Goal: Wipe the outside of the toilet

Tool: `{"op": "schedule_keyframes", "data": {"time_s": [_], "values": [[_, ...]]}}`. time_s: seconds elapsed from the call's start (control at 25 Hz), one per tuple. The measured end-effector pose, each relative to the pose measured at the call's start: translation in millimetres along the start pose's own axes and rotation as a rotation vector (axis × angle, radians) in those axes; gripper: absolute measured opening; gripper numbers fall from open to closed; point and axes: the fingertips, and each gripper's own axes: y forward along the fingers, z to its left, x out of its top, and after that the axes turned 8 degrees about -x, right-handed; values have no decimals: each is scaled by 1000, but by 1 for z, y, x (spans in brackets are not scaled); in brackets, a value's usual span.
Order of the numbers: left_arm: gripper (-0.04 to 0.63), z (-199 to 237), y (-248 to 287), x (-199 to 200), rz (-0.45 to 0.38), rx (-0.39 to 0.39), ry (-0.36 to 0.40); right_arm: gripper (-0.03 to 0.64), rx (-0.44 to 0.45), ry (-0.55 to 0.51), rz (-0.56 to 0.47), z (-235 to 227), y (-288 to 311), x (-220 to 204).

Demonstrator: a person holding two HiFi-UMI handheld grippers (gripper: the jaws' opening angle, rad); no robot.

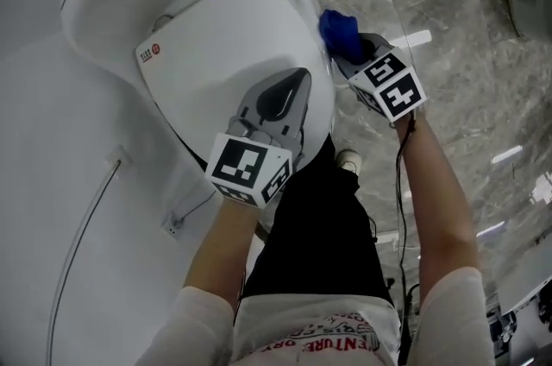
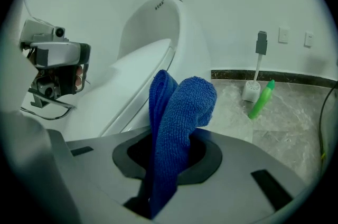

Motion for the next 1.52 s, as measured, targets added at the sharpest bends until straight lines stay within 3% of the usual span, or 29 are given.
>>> {"op": "schedule_keyframes", "data": {"time_s": [0.32, 0.68, 1.16, 1.52], "values": [[6, -54, -27, -53, -25, 64, -27, 72, -1, -9, 22, 40, -21, -54], [6, -104, -79, -139, -62, 119, -140, 72, -4, -1, 35, 91, -35, -106], [6, -111, -165, -225, -72, 218, -198, 72, -161, 212, 9, 166, -36, -157], [6, -107, -247, -277, -84, 218, -203, 72, -192, 256, 28, 248, -22, -173]]}}
